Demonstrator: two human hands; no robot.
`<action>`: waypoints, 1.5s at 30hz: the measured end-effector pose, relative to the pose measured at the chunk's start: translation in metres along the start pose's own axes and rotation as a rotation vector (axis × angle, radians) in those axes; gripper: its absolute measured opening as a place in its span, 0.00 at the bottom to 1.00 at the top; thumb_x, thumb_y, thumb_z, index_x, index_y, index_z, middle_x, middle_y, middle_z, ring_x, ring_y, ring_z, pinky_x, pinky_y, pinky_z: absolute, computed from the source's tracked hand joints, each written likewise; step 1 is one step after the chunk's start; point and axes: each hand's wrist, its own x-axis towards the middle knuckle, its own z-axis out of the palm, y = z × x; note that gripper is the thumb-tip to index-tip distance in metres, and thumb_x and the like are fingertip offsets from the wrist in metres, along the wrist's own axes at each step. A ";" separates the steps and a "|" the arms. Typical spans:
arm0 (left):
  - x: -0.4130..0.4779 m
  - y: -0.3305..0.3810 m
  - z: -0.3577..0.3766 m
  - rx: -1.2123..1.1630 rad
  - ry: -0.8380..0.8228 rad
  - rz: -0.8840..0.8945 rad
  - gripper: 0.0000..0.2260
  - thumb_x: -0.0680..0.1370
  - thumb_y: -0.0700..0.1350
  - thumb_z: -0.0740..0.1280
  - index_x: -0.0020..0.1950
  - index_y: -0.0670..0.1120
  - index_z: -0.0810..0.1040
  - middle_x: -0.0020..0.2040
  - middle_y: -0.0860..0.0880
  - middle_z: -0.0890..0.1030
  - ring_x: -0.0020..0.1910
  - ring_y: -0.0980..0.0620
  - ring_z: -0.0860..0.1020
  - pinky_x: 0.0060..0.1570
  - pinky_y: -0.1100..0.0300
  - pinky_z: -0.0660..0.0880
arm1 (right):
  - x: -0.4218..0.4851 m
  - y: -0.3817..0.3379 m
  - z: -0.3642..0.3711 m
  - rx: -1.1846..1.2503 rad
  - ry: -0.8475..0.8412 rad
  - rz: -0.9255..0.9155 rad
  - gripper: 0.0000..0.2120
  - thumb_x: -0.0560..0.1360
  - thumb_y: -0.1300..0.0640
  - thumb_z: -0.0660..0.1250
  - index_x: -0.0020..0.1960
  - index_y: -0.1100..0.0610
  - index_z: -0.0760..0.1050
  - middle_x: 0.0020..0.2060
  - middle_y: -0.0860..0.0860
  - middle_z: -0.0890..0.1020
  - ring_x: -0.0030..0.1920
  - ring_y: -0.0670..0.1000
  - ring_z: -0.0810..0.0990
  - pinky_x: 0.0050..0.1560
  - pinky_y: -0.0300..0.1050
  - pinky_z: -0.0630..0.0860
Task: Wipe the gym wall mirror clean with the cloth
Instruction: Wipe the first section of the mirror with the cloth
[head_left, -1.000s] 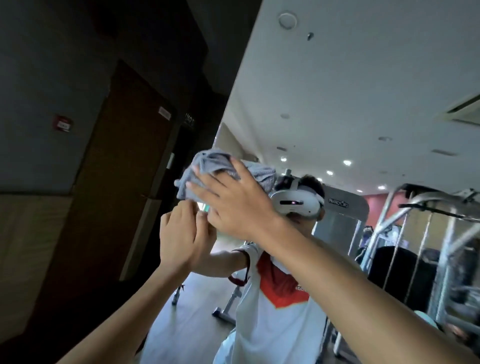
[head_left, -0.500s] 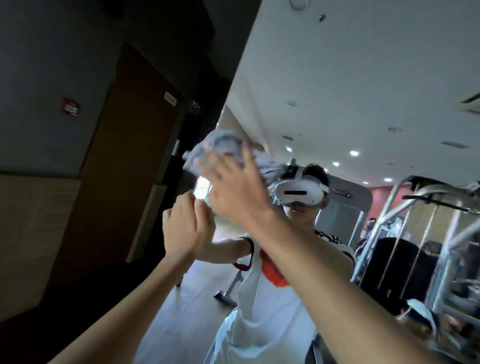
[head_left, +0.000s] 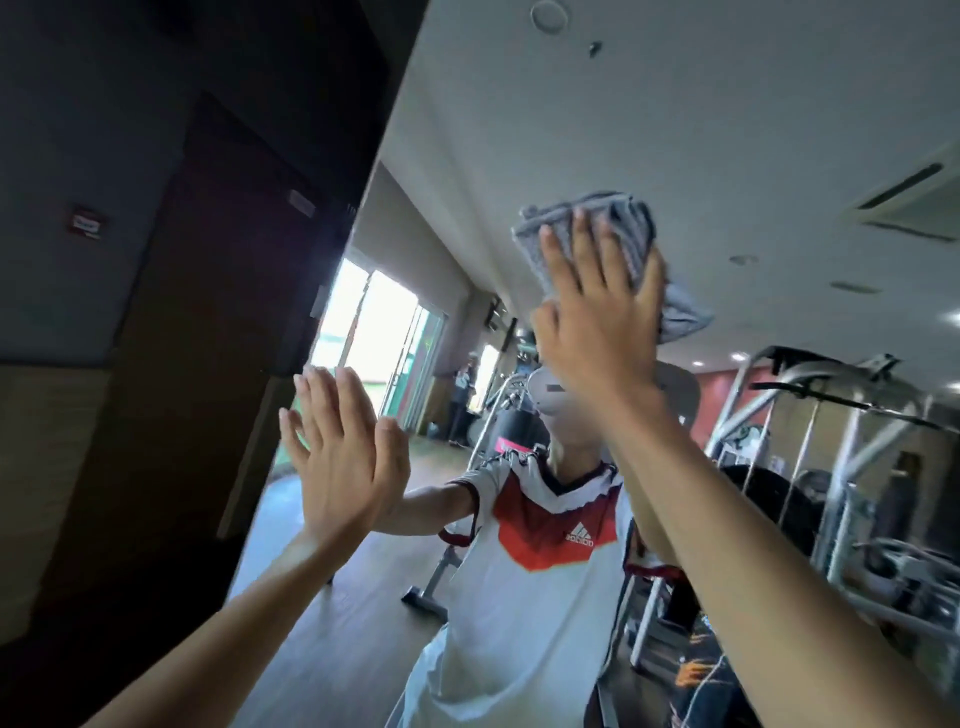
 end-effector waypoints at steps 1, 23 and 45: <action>-0.004 0.008 0.001 -0.003 0.000 0.002 0.33 0.80 0.57 0.41 0.81 0.42 0.51 0.82 0.40 0.48 0.81 0.45 0.43 0.77 0.40 0.41 | -0.013 -0.008 0.002 -0.001 0.006 -0.052 0.30 0.79 0.46 0.45 0.81 0.50 0.51 0.80 0.53 0.55 0.79 0.54 0.55 0.76 0.65 0.46; -0.104 0.161 0.054 0.019 -0.074 0.470 0.32 0.83 0.59 0.45 0.82 0.42 0.54 0.82 0.38 0.49 0.81 0.39 0.47 0.76 0.42 0.41 | -0.186 0.163 -0.004 0.021 0.013 -0.303 0.28 0.79 0.50 0.58 0.79 0.47 0.61 0.79 0.52 0.60 0.75 0.54 0.67 0.73 0.68 0.56; -0.172 0.282 0.090 0.019 -0.037 0.764 0.33 0.81 0.57 0.51 0.79 0.36 0.59 0.80 0.35 0.55 0.80 0.38 0.52 0.75 0.36 0.49 | -0.278 0.338 -0.010 -0.024 0.081 0.056 0.30 0.81 0.48 0.53 0.80 0.45 0.45 0.79 0.47 0.53 0.78 0.49 0.52 0.77 0.61 0.48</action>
